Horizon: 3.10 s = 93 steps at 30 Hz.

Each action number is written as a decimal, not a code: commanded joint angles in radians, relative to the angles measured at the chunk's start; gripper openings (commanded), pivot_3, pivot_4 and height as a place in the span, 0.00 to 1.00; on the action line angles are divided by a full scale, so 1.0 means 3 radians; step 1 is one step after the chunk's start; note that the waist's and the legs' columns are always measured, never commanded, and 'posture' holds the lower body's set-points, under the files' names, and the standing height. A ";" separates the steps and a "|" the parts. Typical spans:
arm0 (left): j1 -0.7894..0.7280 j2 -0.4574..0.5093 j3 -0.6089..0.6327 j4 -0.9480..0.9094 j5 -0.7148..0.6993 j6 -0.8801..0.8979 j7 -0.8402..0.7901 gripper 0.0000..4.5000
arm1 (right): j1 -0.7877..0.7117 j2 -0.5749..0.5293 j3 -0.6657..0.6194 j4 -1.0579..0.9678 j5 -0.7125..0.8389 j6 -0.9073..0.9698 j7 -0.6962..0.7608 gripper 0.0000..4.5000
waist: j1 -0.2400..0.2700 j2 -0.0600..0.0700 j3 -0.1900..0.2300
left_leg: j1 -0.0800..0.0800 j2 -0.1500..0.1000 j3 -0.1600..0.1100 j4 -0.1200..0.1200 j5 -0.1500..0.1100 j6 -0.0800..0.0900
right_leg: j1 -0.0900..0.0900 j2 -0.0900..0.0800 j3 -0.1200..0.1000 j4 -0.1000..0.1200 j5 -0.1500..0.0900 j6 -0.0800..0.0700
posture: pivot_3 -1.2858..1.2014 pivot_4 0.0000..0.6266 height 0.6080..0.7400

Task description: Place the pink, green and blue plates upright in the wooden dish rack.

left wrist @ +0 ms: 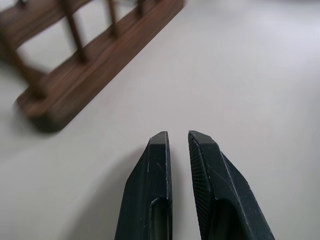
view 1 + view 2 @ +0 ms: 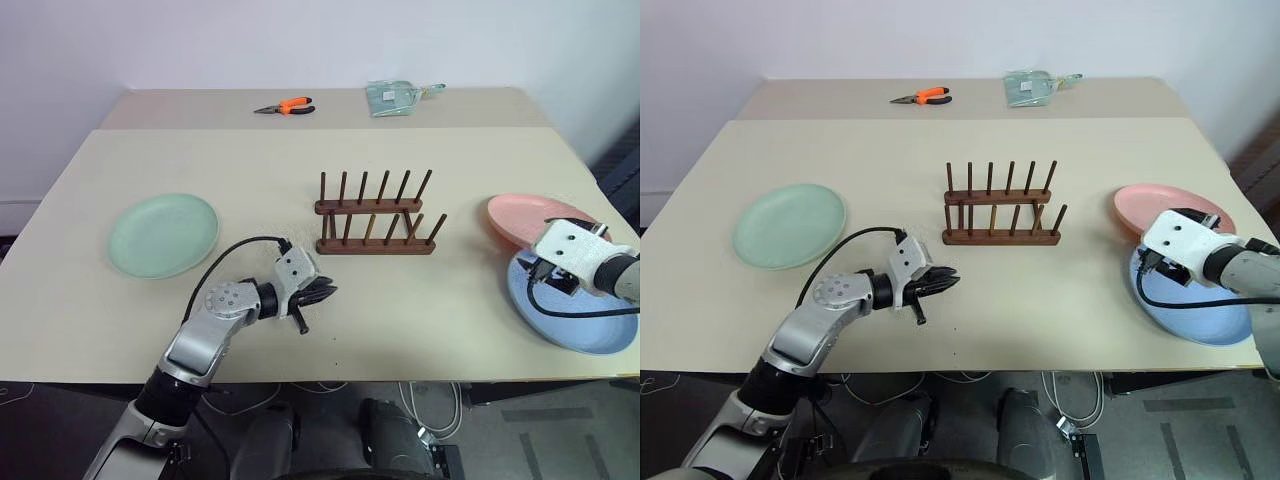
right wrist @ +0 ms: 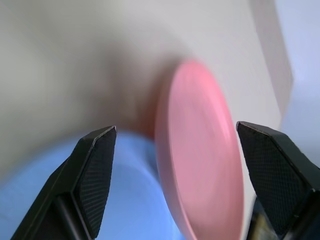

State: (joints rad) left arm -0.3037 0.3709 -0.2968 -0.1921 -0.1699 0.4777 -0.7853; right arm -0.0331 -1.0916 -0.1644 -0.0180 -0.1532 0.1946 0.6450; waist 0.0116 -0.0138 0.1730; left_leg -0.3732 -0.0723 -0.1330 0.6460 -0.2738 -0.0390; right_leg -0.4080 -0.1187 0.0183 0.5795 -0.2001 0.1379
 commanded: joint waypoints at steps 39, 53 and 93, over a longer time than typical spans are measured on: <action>0.0031 -0.0005 0.0349 -0.0396 -0.0556 0.0059 0.0095 0.13 | -0.1320 0.1254 -0.0751 -0.1054 0.3864 0.2295 -0.0602 0.01 | 0.0000 0.0013 0.0008 | -0.0002 0.0000 -0.0006 -0.0002 -0.0002 0.0005 | -0.0003 0.0004 0.0001 0.0000 0.0009 -0.0013 | 0.52 0.24 1.00; -0.0265 -0.0088 0.0864 0.0213 -0.0253 -0.0159 0.0899 0.74 | -0.1781 0.1116 -0.0590 -0.0556 0.2442 0.1163 -0.0921 0.57 | 0.0003 0.0013 0.0008 | -0.0002 -0.0001 -0.0005 -0.0002 -0.0002 0.0004 | -0.0004 0.0005 0.0000 0.0000 0.0002 0.0000 | 0.52 0.24 1.00; -0.0758 -0.0445 0.2819 -0.0516 -0.1278 0.1424 0.2344 0.01 | -0.1972 0.1506 0.1484 -0.1406 0.1116 0.0529 0.0406 1.00 | -0.0006 -0.0030 0.0012 | -0.0003 -0.0003 -0.0014 -0.0004 0.0000 -0.0004 | -0.0007 0.0005 -0.0003 0.0005 0.0014 0.0005 | 0.52 0.24 1.00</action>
State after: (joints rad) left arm -0.4685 0.2213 0.5924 -0.2712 -0.5155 0.9429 -0.0616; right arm -0.5823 -0.6470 0.2611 -0.4387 0.2541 0.4241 0.7809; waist 0.0097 -0.0229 0.1765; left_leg -0.3742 -0.0734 -0.1369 0.6448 -0.2739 -0.0402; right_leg -0.4107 -0.1173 0.0173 0.5814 -0.1960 0.1394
